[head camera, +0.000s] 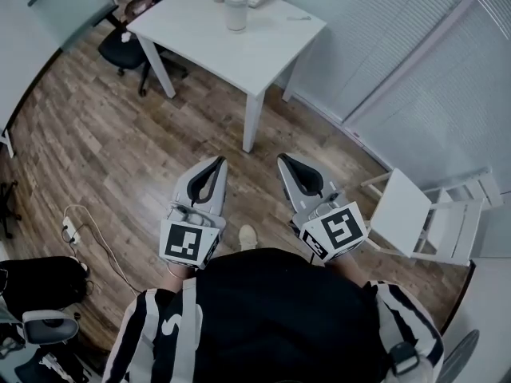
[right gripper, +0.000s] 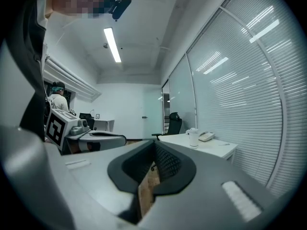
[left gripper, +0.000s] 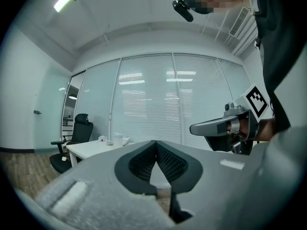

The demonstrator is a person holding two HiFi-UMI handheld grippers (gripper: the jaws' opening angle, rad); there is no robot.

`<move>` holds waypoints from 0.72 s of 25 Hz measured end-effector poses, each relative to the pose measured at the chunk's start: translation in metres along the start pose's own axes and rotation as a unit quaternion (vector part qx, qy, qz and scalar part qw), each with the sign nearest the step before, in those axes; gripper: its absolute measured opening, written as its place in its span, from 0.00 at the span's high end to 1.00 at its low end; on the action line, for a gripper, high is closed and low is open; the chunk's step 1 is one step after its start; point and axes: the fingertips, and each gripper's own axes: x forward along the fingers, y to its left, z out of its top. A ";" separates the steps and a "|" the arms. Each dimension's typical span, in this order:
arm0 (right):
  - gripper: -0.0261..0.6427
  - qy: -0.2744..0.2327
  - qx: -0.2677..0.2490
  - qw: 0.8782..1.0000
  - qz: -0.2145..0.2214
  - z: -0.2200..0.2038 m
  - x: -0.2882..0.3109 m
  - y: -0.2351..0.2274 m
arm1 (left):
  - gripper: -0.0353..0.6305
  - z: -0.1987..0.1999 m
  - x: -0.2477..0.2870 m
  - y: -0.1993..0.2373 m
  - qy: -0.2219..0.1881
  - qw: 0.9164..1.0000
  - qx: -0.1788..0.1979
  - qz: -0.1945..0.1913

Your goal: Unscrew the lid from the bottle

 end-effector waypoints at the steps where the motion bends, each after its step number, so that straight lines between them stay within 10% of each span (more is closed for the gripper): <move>1: 0.96 0.000 0.000 1.000 0.005 -0.001 0.004 -0.003 | 0.95 -0.001 0.004 0.002 0.000 1.000 0.000 0.002; 18: 0.96 0.004 -0.007 1.000 0.030 -0.007 0.035 -0.022 | 0.95 -0.007 0.031 0.019 0.009 1.000 0.005 0.015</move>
